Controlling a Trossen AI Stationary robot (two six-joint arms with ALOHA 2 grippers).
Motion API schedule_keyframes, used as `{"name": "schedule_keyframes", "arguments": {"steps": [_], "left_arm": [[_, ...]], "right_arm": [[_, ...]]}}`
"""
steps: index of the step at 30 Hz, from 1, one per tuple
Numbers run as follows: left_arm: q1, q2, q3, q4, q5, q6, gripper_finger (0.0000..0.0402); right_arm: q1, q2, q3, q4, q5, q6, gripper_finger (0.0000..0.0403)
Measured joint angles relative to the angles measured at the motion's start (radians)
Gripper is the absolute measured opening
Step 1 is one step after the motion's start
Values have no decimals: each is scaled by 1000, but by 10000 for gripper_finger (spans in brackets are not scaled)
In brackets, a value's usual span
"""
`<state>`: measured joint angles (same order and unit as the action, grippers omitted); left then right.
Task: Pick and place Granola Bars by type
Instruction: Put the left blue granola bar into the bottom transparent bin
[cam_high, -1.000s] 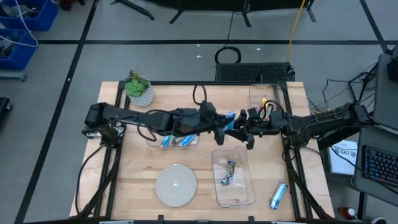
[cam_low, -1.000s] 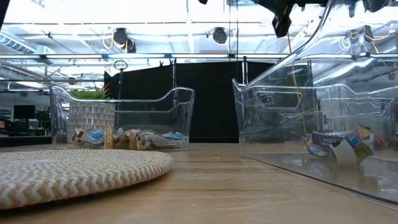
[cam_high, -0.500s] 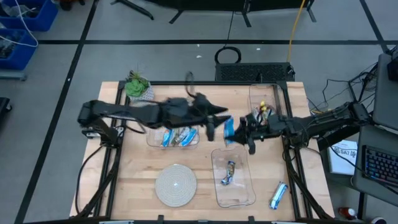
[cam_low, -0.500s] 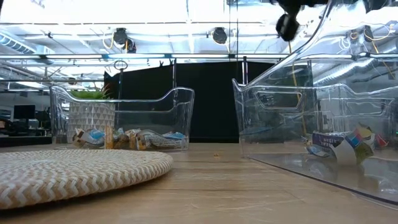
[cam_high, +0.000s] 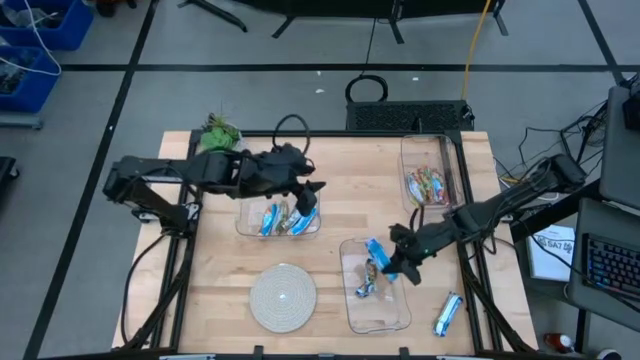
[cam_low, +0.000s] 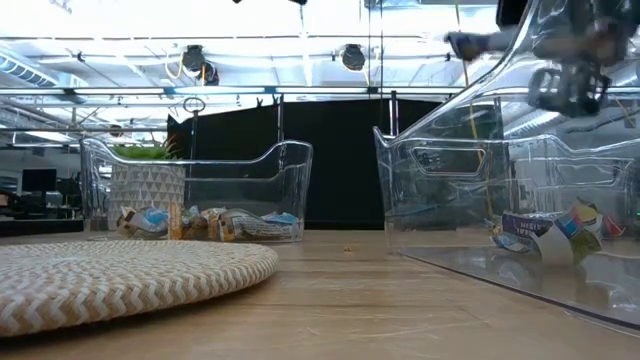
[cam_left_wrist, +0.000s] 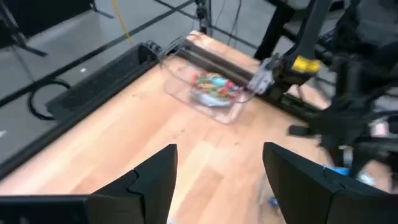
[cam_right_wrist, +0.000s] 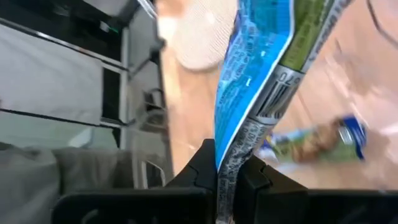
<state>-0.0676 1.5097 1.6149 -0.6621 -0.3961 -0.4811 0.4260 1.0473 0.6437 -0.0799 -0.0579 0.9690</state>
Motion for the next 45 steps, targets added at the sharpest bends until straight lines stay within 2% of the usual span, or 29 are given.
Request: {"name": "schedule_keyframes", "arguments": {"steps": [5,16,21,25,31,41,45], "left_arm": [[-11,28,2,30,29,-25,244],[-12,34,1,29,83,-30,244],[-12,32,1,29,84,-8,244],[-12,32,2,35,115,12,243],[-12,32,2,37,130,31,244],[-12,32,2,37,135,45,243],[-12,32,2,37,135,51,244]], "right_arm": [[17,99,0,-15,-1,65,10],[0,333,0,202,-26,161,9],[-1,320,44,202,-41,203,9],[-7,284,79,97,2,173,9],[-2,279,78,-20,5,208,9],[14,278,88,-50,1,276,9],[14,278,88,-66,-26,286,36]]}}
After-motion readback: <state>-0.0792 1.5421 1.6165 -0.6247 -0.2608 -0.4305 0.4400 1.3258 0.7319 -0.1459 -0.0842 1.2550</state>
